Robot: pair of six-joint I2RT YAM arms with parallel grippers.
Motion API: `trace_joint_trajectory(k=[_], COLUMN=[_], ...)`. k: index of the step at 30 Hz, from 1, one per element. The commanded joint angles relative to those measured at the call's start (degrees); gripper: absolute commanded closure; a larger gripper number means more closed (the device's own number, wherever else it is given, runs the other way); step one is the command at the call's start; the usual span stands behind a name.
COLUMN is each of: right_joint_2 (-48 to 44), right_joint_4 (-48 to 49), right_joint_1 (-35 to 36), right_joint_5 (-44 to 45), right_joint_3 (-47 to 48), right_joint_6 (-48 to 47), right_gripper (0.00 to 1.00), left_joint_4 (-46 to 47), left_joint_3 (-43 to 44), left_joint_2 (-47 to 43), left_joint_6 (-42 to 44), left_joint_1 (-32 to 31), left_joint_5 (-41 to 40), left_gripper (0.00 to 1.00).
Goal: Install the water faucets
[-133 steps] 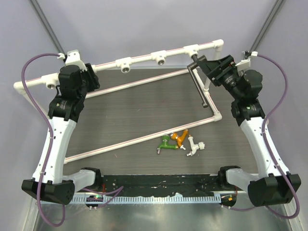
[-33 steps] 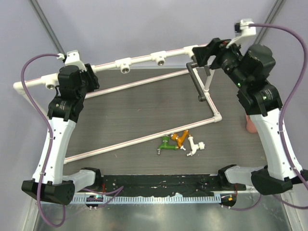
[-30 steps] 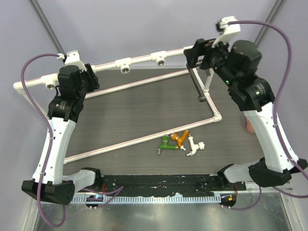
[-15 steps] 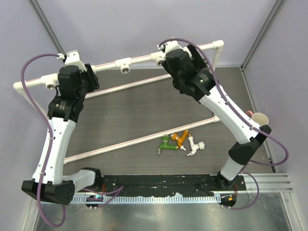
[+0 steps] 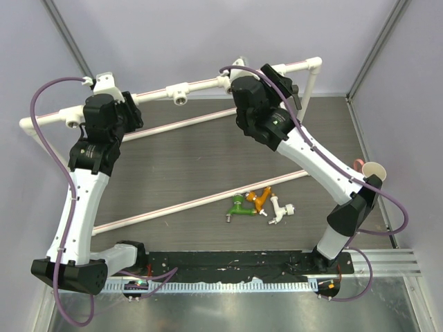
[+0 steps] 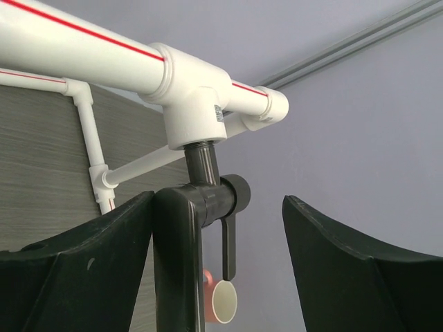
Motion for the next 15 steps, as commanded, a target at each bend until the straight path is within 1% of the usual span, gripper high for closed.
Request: trace_joint_trajectory(k=[1, 4, 8, 11, 12, 13, 15], right_joint_2=[-3.3, -4.7, -6.9, -8.3, -8.5, -8.7, -9.9], right_joint_4=[8.9, 10.5, 10.4, 4.5, -0.7, -3.2, -7.7], right_joint_1=[-0.9, -1.2, -3.3, -7.1, -10.3, -12.1, -15.4], right_joint_5=[6.2, 5.7, 3.8, -1.9, -4.3, -10.9, -17.9], right_joint_3=[1.1, 0.9, -0.1, 0.5, 1.0, 2.3, 2.7], right_joint_6=[-4.0, -3.8, 1.8, 8.8, 15.9, 19.1, 24.9], right_gripper=[0.22, 0.26, 0.34, 0.37, 0.39, 0.40, 0.48], left_joint_4=[4.3, 4.3, 4.3, 4.3, 4.3, 4.3, 4.3], left_joint_3=[1.3, 1.3, 1.3, 1.3, 1.3, 1.3, 1.3], left_joint_2=[-1.7, -1.6, -1.7, -1.4, -1.5, -1.5, -1.4], left_joint_6=[-0.1, 0.0, 0.1, 0.0, 0.1, 0.1, 0.0], left_joint_1=[2.4, 2.4, 2.4, 2.3, 2.4, 2.4, 2.4], left_joint_5=[-8.1, -8.1, -8.3, -8.4, -8.3, -8.3, -8.3], left_gripper=[1.00, 1.00, 1.00, 1.00, 1.00, 1.00, 1.00])
